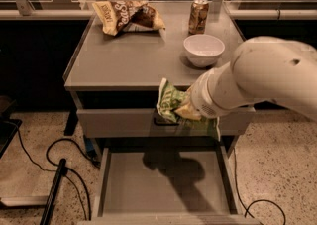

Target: Pick green jalapeno chip bag from middle drawer and place on counter

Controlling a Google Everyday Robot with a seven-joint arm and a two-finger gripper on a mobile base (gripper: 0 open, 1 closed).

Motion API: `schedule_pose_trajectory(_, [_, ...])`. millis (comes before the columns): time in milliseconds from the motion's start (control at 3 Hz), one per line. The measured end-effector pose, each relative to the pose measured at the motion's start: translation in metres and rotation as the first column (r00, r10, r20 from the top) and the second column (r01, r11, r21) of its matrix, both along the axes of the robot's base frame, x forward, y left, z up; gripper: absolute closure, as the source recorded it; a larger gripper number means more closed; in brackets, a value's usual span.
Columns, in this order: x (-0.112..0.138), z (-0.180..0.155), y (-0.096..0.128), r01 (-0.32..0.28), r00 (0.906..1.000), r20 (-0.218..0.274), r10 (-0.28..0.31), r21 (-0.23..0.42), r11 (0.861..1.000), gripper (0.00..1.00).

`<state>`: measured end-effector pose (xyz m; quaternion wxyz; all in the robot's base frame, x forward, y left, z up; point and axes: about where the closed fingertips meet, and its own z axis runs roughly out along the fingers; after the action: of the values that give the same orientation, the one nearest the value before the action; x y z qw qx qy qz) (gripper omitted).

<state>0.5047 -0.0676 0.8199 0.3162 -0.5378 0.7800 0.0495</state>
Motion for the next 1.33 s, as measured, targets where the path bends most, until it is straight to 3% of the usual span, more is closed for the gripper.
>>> schedule_pose_trajectory(333, [0.002,0.013,0.0,-0.003,0.9999,0.014,0.003,0.0,1.0,1.0])
schedule_pose_trajectory(667, [0.02,0.033,0.005,-0.014,0.9981,0.06,0.014,-0.001,1.0,1.0])
schedule_pose_trajectory(1000, [0.06,0.056,0.017,-0.046,0.9964,0.072,0.044,0.022,0.999,1.0])
schedule_pose_trajectory(1333, [0.103,0.081,0.045,-0.107,0.9924,0.067,0.103,0.06,0.992,1.0])
